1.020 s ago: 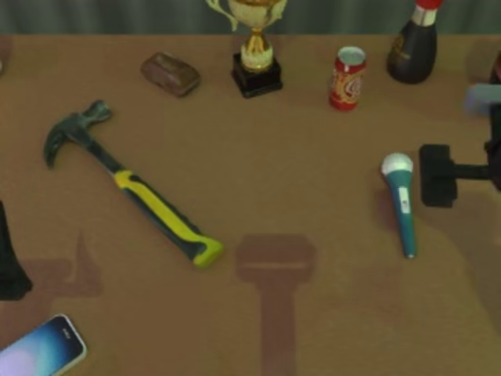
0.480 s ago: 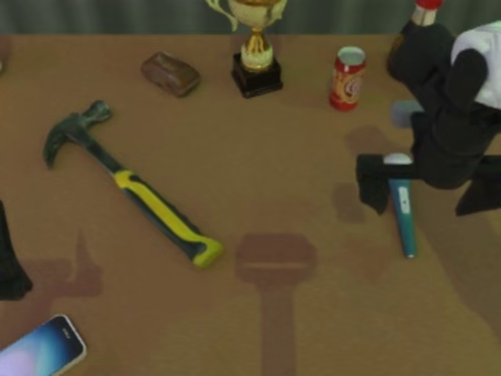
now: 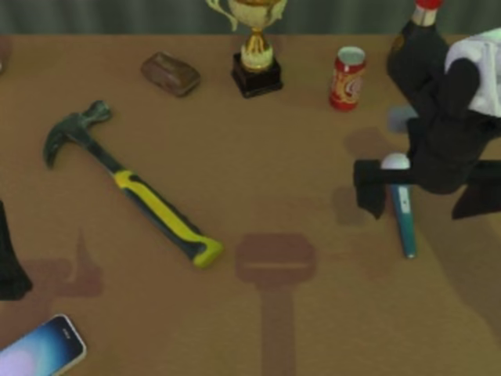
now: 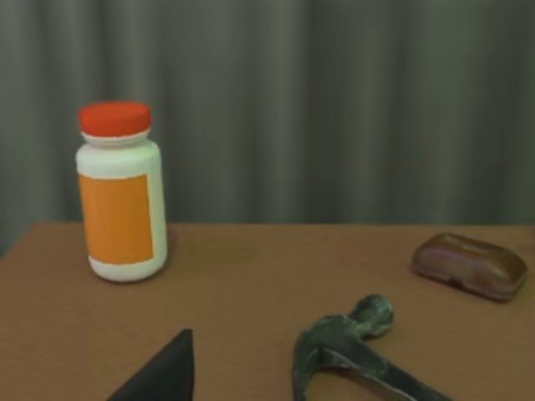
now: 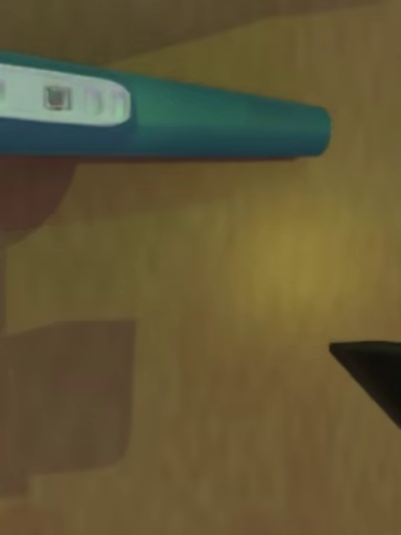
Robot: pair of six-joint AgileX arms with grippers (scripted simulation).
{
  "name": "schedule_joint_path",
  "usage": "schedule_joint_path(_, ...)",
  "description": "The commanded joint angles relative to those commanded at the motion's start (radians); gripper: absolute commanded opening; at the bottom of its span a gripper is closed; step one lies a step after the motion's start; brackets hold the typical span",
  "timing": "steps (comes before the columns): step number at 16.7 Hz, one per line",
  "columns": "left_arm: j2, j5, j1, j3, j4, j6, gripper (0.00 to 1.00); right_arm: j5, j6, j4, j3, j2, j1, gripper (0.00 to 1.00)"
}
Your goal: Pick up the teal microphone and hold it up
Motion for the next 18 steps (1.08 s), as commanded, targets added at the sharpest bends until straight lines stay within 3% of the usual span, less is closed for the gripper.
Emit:
schedule_joint_path(7, 0.0, 0.0, 0.0, 0.0, 0.0, 0.0, 1.0, 0.001, -0.003, 0.284, -0.11, 0.166, -0.005, 1.0)
schedule_joint_path(12, 0.0, 0.0, 0.0, 0.0, 0.0, 0.0, 1.0, 0.001, -0.003, 0.306, -0.119, 0.183, -0.005, 1.0)
schedule_joint_path(18, 0.0, 0.0, 0.0, 0.0, 0.0, 0.0, 1.0, 0.001, -0.003, 0.306, -0.119, 0.183, -0.005, 0.55)
